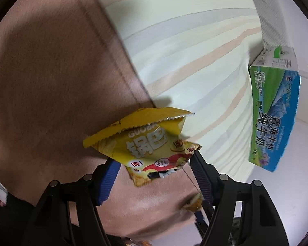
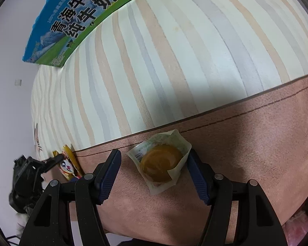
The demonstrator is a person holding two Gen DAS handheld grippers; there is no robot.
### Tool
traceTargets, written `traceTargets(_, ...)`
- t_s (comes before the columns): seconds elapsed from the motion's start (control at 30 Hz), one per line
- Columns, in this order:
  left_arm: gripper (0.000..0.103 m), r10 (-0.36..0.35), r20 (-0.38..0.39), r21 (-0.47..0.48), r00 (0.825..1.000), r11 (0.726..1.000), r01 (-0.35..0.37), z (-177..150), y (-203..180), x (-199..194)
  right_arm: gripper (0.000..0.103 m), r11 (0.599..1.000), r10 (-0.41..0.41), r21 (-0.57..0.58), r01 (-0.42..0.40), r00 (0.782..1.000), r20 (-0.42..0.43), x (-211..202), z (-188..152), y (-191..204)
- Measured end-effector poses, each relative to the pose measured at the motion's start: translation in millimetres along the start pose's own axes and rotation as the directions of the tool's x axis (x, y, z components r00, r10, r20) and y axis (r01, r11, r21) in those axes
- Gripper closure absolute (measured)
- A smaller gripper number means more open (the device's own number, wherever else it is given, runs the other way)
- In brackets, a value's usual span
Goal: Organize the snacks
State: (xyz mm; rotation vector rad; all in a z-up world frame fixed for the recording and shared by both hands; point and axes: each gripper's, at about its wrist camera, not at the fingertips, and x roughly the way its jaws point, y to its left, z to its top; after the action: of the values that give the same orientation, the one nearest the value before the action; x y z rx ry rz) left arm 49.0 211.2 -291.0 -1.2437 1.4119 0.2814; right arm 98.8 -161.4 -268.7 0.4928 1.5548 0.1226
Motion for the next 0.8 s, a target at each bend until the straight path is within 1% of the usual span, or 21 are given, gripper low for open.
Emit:
traceTargets(0.07,0.035,0.057,0.046,0.067,0.997,0.996,-0.06,-1.4,-12.2,-2.2,0.036,1.0,-0.019,-0.011,0.019,1.0,0.0,2.0,-0.4,3.4)
traceTargets(0.13,0.035,0.083,0.06,0.104,0.995,0.991,-0.089,-1.6,-18.8,-5.0,0.036,1.0,-0.02,-0.009,0.02,1.0,0.003,2.4,-0.3,4.9)
traceTargets(0.2,0.035,0.063,0.055,0.098,0.997,0.993,-0.068,-0.2,-19.0,-8.9,0.036,1.0,-0.012,-0.008,0.012,1.0,0.001,2.6,0.1,5.1)
traceTargets(0.27,0.035,0.018,0.049,0.06,0.999,0.998,-0.021,2.8,-14.0,-12.9,0.036,1.0,-0.001,0.005,0.001,1.0,0.002,2.6,0.7,3.0)
traceTargets(0.33,0.035,0.002,0.045,0.019,0.999,1.0,-0.003,7.1,-7.2,-13.9,0.035,1.0,0.002,0.012,-0.002,1.0,0.0,2.8,1.6,1.2)
traceTargets(0.4,0.035,-0.011,0.039,-0.004,0.999,1.0,0.011,10.4,-3.8,-12.1,0.035,1.0,0.0,0.013,0.0,1.0,-0.003,2.8,2.7,0.4)
traceTargets(0.5,0.035,-0.012,0.037,-0.023,0.999,1.0,0.013,12.9,0.0,-10.5,0.035,1.0,-0.003,0.007,0.003,1.0,-0.005,3.5,3.6,0.7)
traceTargets(0.57,0.034,0.017,0.042,-0.014,0.999,1.0,-0.017,13.5,-4.2,-6.7,0.035,1.0,-0.012,0.001,0.012,1.0,-0.007,4.9,4.0,1.5)
traceTargets(0.7,0.034,0.108,0.067,0.0,0.992,0.994,-0.108,19.8,-18.0,5.4,0.035,1.0,-0.024,0.004,0.024,1.0,-0.008,7.5,4.3,1.8)
traceTargets(0.73,0.036,0.133,0.083,0.021,0.988,0.991,-0.135,21.0,-22.3,6.5,0.035,1.0,-0.03,0.0,0.03,1.0,-0.008,8.9,4.4,2.6)
traceTargets(0.8,0.036,0.185,0.129,0.1,0.974,0.975,-0.198,18.8,-33.8,6.4,0.036,0.999,-0.051,-0.02,0.051,0.999,-0.001,11.2,3.2,5.1)
